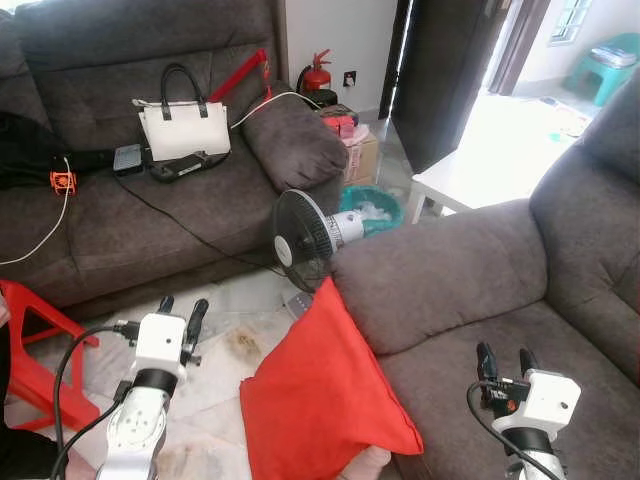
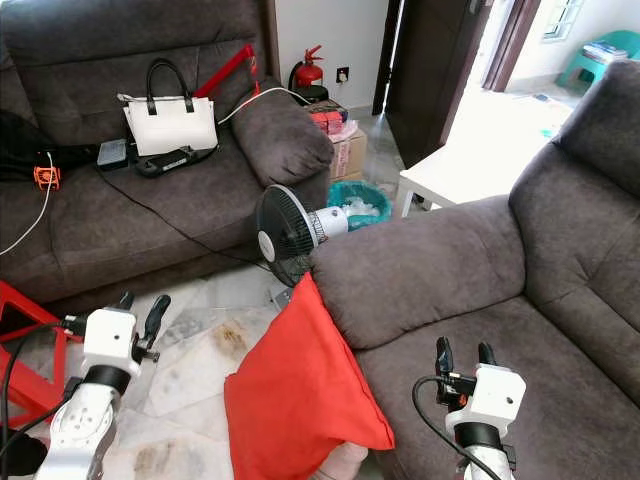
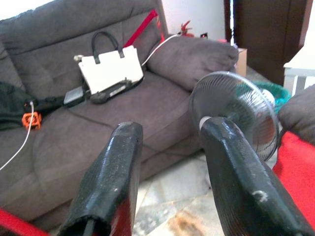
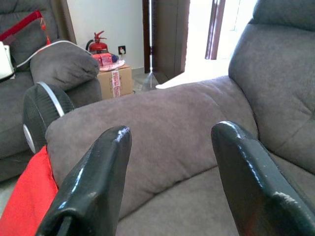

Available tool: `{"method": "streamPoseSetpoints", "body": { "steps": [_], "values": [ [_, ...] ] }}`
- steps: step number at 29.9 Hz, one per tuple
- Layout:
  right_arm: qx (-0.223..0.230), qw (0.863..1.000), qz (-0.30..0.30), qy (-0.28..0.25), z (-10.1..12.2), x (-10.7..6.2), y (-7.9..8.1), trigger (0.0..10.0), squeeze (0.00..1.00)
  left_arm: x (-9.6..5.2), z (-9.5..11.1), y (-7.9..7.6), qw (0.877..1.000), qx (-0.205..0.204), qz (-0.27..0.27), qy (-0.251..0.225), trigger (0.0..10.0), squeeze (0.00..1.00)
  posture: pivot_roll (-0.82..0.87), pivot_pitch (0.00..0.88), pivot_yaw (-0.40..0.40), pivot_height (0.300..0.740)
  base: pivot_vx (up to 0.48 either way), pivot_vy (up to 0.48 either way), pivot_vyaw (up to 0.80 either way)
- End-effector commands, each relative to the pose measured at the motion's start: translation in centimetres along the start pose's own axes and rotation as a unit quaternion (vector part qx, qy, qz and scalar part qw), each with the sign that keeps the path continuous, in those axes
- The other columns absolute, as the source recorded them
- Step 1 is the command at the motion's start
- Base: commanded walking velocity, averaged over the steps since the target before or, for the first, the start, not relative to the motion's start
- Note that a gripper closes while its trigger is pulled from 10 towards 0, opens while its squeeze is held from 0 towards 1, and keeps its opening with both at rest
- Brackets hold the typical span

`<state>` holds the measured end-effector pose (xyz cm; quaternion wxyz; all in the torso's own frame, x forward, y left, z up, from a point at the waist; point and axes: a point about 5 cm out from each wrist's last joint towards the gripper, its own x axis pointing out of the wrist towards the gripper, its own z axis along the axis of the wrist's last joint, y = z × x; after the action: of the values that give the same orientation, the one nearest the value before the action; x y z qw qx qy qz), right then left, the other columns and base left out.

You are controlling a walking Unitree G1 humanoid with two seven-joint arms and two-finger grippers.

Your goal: Move the pillow to the sofa from floor

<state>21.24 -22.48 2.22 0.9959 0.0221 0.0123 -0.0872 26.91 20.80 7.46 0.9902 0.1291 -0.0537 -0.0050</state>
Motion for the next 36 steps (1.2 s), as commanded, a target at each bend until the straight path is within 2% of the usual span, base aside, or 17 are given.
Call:
{"method": "streamPoseSetpoints", "body": {
  "steps": [1,9,30,36],
  "values": [
    [-0.005,1.000,0.002,-0.003,0.4,0.4,0.0,10.0,0.00,0.4,0.6,-0.4,1.000,0.000,-0.007,-0.007,10.0,0.00,0.04,0.000,-0.026,0.740,0.000,0.000,0.00],
    [-0.017,1.000,0.015,0.010,0.6,0.8,0.7,10.0,0.00,0.5,0.7,-1.1,1.000,-0.007,-0.016,0.000,10.0,0.00,0.05,0.000,-0.025,0.740,0.000,0.000,0.00],
    [-0.027,0.999,0.015,0.017,1.0,1.9,1.0,10.0,0.00,1.0,0.9,-1.9,0.999,-0.012,-0.032,0.007,10.0,0.00,0.05,0.000,-0.022,0.621,0.000,0.000,0.00],
    [-0.028,0.999,0.020,0.013,1.1,1.9,1.1,10.0,0.00,1.0,0.8,-1.9,0.999,-0.012,-0.033,0.009,10.0,0.00,0.05,0.000,-0.025,0.617,0.000,0.000,0.00]
  ]
}}
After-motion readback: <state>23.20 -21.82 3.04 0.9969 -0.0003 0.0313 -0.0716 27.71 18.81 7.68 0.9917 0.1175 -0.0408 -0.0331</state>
